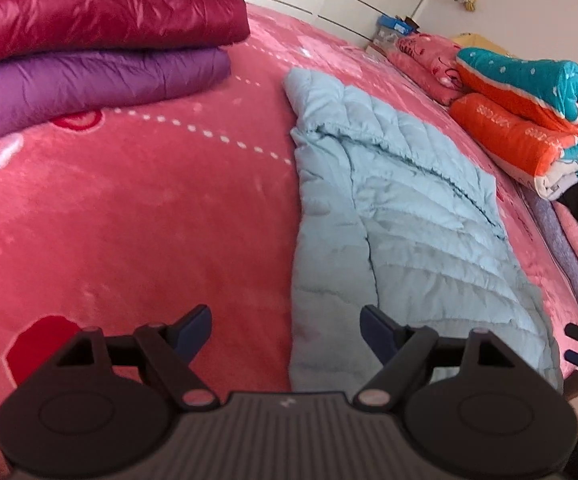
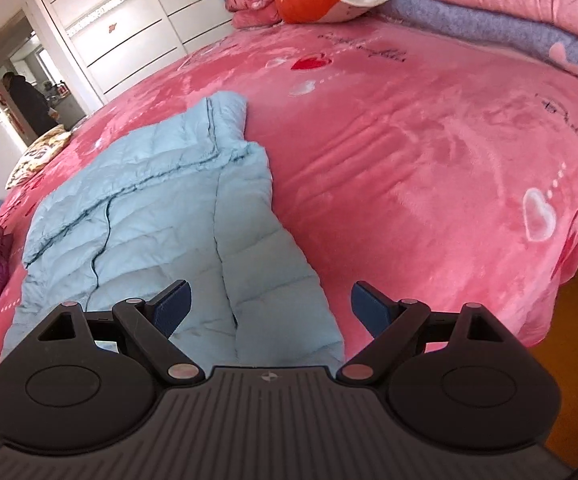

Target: Fold large clothes

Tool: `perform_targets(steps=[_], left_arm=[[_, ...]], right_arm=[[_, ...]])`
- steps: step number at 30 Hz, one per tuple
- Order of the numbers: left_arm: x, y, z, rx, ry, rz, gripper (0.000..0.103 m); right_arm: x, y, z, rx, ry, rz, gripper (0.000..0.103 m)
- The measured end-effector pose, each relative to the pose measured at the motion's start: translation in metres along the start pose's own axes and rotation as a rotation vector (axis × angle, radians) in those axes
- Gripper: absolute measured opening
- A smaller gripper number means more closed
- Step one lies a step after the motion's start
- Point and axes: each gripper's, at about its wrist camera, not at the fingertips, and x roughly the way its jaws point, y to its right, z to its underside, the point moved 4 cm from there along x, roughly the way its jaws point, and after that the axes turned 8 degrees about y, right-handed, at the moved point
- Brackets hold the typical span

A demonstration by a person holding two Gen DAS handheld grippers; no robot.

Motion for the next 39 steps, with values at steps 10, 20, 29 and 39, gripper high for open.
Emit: perform_targets(steps=[10,20,29,39], left_arm=[[0.015,0.007,0.007,0.006,-0.046,0.076,0.089],[0.022,0.017,0.011,0.012,-0.075,0.158,0.090],[0.026,0.029,0.020,-0.028,-0.129,0.297,0.089],[0.034,0.031,0.021,-0.074,-0.141,0.321,0.040]], right_arm=[[0.014,0.014,0.015,0.164,-0.072,-0.115,0.103],[0.023,-0.004,0.018,0.148,-0.147,-0.251,0.103],[0.022,-0.009,0.021,0.171,-0.195,-0.315,0.094],[0.025,-0.007,0.021,0.137,-0.225,-0.248,0.073]])
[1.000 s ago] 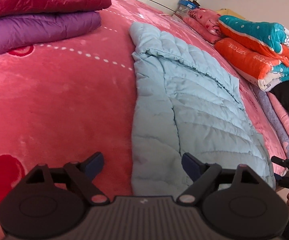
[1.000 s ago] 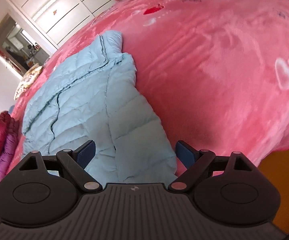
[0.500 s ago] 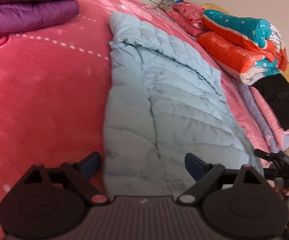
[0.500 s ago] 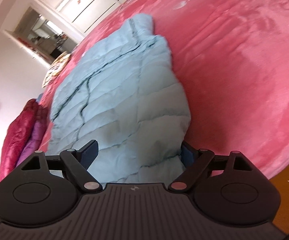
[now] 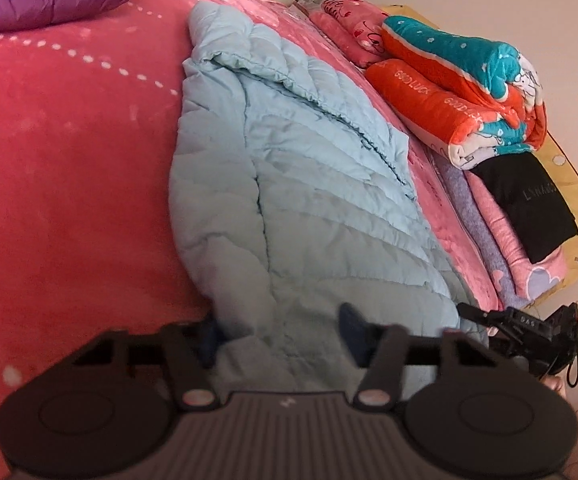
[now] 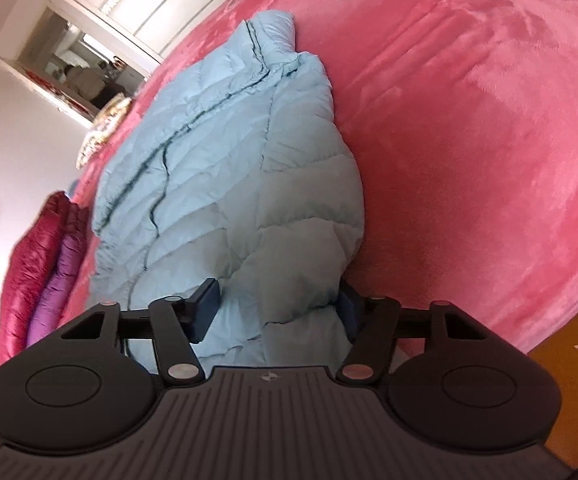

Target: Fold large clothes

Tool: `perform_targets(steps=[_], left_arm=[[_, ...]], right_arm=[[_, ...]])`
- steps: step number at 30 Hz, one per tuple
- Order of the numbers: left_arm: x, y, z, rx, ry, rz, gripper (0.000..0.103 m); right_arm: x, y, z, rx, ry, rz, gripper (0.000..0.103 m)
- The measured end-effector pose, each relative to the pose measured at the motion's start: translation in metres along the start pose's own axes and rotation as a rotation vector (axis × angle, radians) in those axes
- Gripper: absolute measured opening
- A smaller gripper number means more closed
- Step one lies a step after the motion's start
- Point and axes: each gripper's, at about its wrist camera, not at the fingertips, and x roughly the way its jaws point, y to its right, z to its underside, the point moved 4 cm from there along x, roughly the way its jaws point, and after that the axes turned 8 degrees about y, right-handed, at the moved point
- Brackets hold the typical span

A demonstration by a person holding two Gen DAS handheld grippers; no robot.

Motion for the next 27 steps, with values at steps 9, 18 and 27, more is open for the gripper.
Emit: perform_targets(steps=[9,18,27], left_arm=[[0.001,0.004,0.000,-0.002,0.004,-0.042,0.004],[-0.033,0.018,-0.016,-0.013,0.101,0.026,0.002],[-0.093,0.025,-0.029,-0.079,0.230,0.090,0.002]], right_arm=[[0.003,-0.016,0.003,-0.099,-0.027,0.040,0.025],[-0.007,-0.043,0.001,-0.133,0.007,-0.021,0.014],[-0.039,-0.082,0.003,-0.087,0.046,-0.253,0.013]])
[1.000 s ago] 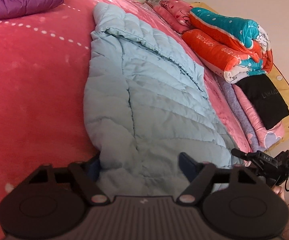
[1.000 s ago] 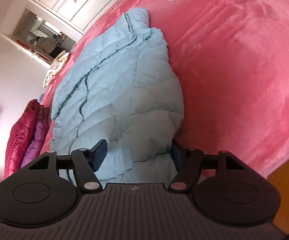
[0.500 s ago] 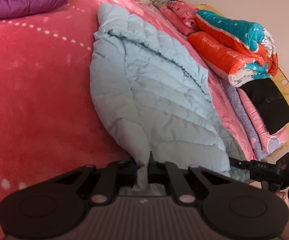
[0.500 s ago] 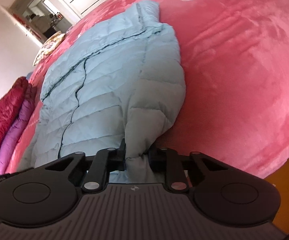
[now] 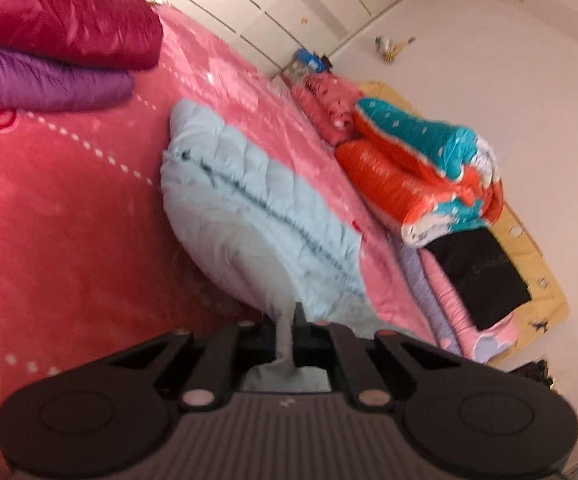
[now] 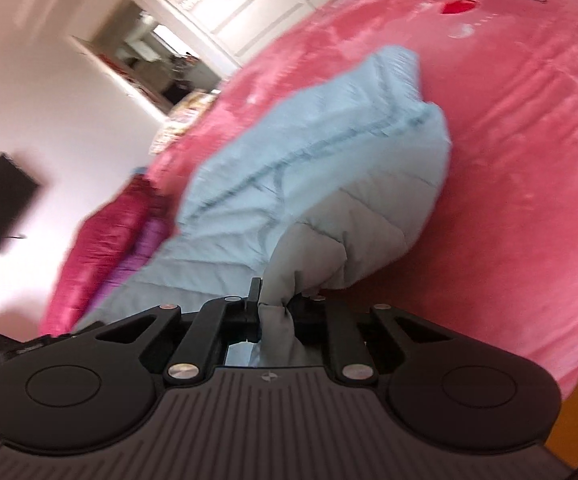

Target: Fold large clothes

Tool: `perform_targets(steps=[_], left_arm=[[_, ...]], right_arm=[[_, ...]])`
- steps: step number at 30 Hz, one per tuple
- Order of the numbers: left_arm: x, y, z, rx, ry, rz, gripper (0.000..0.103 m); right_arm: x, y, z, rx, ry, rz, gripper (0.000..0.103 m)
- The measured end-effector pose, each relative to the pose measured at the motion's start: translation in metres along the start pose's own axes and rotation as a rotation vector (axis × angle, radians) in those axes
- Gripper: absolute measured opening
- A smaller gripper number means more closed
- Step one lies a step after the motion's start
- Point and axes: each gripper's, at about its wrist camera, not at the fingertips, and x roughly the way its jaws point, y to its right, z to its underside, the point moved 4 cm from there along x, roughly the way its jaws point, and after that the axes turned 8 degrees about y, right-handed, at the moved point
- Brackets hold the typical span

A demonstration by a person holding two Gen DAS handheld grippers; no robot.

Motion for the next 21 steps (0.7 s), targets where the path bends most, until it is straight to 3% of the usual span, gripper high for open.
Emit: perform_targets(steps=[13,16,21], left_arm=[[-0.098,0.013,-0.004,-0.108,0.097,0.043,0.002],[-0.101,0.009,-0.009,-0.154,0.115,0.035,0.002],[-0.090,-0.010,-0.037,-0.254,0.158,0.009,0.002]], right_arm=[[-0.021,-0.034,0.015,0.200,-0.033,-0.255,0.013],[-0.013,-0.034,0.009,0.254,-0.027,-0.285,0.013],[0.010,-0.018,-0.020,0.380,0.058,-0.288,0.013]])
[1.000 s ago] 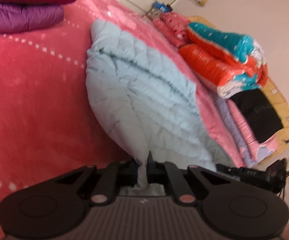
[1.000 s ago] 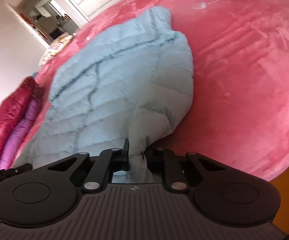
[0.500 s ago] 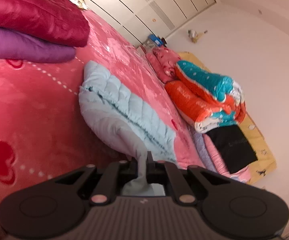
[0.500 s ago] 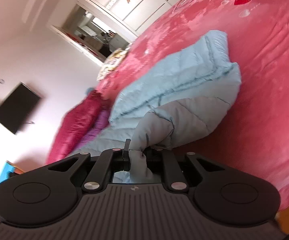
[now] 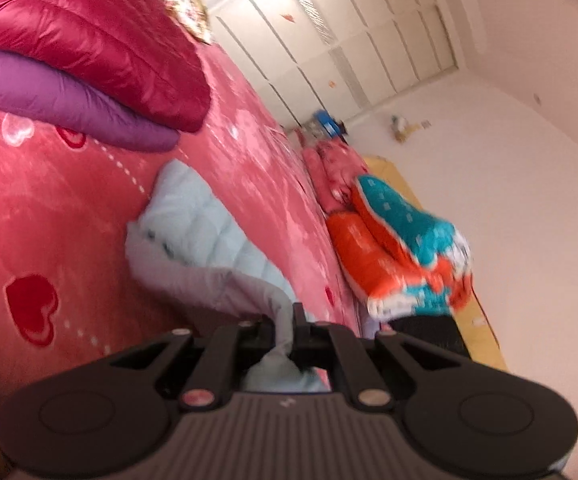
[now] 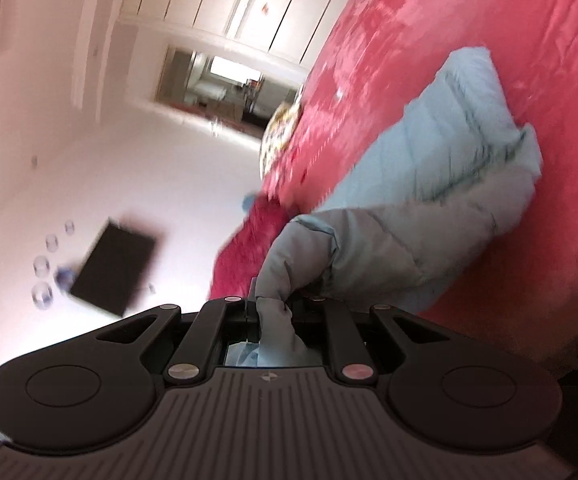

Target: Fold large clothes

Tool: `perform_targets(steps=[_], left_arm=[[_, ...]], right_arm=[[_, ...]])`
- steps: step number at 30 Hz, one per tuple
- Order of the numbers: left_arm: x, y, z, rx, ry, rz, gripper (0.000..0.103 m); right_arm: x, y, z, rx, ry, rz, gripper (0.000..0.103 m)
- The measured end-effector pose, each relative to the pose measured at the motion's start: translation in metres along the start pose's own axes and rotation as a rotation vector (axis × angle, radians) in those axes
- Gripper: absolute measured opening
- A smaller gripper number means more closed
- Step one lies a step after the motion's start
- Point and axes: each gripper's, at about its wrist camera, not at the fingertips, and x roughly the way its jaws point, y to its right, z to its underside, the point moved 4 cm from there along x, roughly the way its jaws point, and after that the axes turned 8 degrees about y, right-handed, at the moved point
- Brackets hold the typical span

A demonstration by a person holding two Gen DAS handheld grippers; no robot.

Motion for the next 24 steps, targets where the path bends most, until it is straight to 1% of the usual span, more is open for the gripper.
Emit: perform_targets(steps=[2,4,5,7,12,15,19,21,22,23,24], left_arm=[[0.016,-0.003,-0.015,-0.022,0.026,-0.034,0.002],[0.035,-0.004,-0.028,-0.018,0.049,-0.070,0.002],[0.048,-0.006,-0.036,-0.025,0.061,-0.092,0.002],[0.071,-0.008,-0.047,-0.038,0.068,-0.112,0.003],[0.140,-0.010,-0.062,0.012,0.074,-0.195,0.003],[0.174,-0.014,-0.066,0.046,0.072,-0.248,0.004],[0.203,-0.028,-0.073,0.065,0.066,-0.302,0.008],[0.209,-0.032,-0.075,0.071,0.072,-0.315,0.017],[0.211,-0.033,-0.077,0.072,0.079,-0.314,0.020],[0.213,-0.033,-0.080,0.076,0.087,-0.314,0.026],[0.215,-0.032,-0.082,0.085,0.092,-0.315,0.035]], right_arm=[[0.010,0.008,-0.021,0.022,0.051,0.014,0.013],[0.022,0.019,-0.044,0.049,0.103,0.021,0.013],[0.028,0.025,-0.056,0.067,0.122,0.024,0.013],[0.046,0.039,-0.073,0.101,0.152,0.046,0.013],[0.092,0.088,-0.107,0.195,0.226,0.125,0.014],[0.110,0.121,-0.115,0.260,0.261,0.139,0.018],[0.127,0.148,-0.122,0.272,0.289,0.160,0.027],[0.134,0.155,-0.130,0.250,0.308,0.160,0.033],[0.125,0.154,-0.133,0.243,0.314,0.157,0.042],[0.123,0.151,-0.134,0.228,0.323,0.153,0.053],[0.125,0.151,-0.138,0.202,0.335,0.152,0.057]])
